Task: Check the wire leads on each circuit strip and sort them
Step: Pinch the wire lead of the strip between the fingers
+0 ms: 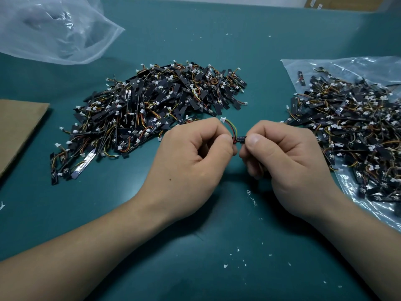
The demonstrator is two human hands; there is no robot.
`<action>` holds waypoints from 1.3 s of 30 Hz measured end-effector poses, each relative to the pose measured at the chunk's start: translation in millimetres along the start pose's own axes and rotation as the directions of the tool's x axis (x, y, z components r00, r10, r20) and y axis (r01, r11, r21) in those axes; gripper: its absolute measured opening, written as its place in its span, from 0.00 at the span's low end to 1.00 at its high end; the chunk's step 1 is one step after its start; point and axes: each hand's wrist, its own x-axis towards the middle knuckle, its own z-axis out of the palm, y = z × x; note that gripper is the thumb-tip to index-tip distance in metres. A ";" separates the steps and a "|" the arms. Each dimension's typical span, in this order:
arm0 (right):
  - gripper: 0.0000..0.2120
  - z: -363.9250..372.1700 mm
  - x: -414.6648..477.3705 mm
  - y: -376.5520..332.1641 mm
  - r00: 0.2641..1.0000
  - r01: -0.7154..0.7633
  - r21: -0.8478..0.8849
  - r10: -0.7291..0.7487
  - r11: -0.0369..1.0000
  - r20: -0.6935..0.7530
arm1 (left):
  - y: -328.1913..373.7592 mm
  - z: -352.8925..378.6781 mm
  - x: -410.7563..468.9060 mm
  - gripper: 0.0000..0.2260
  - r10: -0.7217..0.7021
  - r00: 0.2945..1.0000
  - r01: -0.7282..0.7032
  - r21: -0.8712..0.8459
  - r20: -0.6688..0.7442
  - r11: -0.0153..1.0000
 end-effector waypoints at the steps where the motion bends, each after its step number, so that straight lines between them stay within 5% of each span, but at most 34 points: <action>1: 0.14 -0.1 -0.1 0.0 1.000 -0.002 0.010 0.002 1.000 0.005 | -0.1 -0.2 0.1 0.11 0.001 1.000 -0.001 -0.002 0.001 1.000; 39: 0.13 -1.8 0.2 -0.1 0.997 0.003 0.039 -0.006 0.999 0.078 | 3.3 -2.2 0.0 0.12 0.035 0.998 -0.034 -0.019 0.061 0.999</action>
